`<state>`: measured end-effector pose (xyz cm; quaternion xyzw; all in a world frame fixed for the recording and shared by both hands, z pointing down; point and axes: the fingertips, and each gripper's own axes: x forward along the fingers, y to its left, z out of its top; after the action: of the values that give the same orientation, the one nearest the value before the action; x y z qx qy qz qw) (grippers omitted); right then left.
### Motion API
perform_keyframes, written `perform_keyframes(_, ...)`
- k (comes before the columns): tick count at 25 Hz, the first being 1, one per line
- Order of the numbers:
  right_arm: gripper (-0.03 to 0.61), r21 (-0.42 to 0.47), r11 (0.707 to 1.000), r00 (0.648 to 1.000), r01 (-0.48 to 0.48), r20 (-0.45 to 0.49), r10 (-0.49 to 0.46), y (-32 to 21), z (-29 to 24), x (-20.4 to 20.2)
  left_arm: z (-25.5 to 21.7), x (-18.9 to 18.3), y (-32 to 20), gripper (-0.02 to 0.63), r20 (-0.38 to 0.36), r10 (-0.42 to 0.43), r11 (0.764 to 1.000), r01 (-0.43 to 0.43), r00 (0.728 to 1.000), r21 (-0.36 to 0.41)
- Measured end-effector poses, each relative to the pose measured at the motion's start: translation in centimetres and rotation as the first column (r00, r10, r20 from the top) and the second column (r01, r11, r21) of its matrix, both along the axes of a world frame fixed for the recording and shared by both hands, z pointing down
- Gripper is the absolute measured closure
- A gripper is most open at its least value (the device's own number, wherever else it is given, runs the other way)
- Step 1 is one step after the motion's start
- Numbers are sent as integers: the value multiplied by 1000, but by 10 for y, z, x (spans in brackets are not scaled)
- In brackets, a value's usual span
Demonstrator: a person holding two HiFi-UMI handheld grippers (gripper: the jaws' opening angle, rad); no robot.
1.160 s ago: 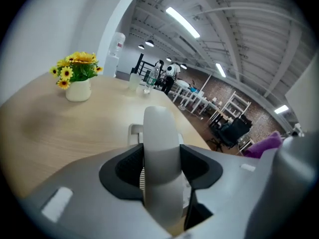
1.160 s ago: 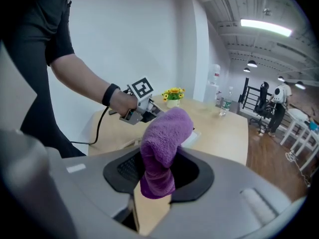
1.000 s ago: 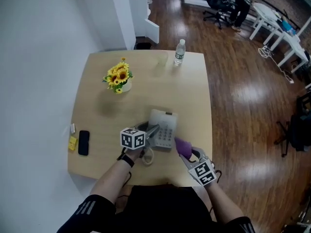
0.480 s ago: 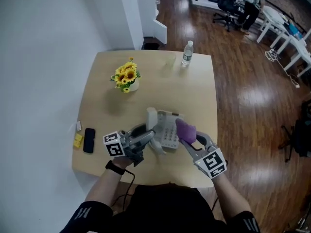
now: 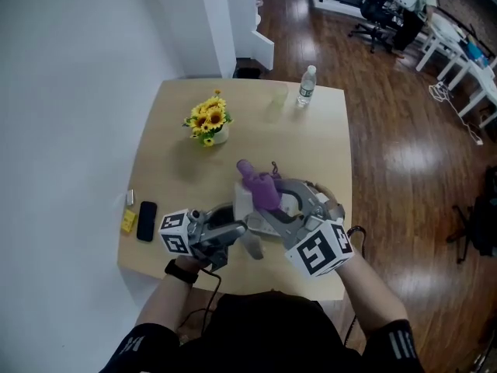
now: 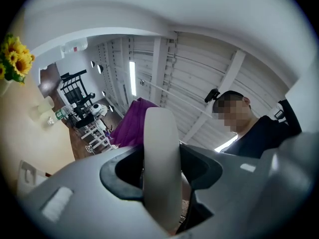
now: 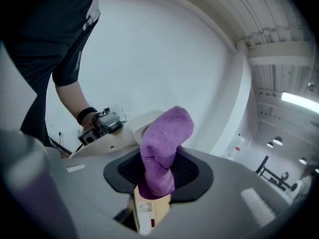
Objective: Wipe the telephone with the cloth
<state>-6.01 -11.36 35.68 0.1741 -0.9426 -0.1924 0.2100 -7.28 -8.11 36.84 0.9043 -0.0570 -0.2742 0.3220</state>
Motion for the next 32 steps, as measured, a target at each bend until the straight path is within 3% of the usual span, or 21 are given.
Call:
perform_keyframes(5,442,71,996,994,50,-105,-42,21,11,-3,4,-6,0,402,14,-6,1000,6,1000,-7)
perform_keyframes(11,442,39,993,979,114,-176,-105,43,34,2,2,-7,-4,402,-11,-10,1000,10,1000,-13)
perform_keyframes(18,442,16,999,999,-43,-20,43,15,-2,17,-2,5,1,402,8,44,999,-45,999,15)
perform_keyframes(22,442,43,999,998,-3,-60,5,23,-1,8,-5,3,1,402,-17,38,999,-38,999,9)
perform_keyframes(27,442,-8,996,984,89,-154,-89,56,35,8,-15,-9,-5,402,-42,-6,1000,7,999,16)
perform_keyframes(32,442,-27,995,979,98,-178,-102,60,43,-1,-21,-12,-13,402,-53,-45,999,46,998,17)
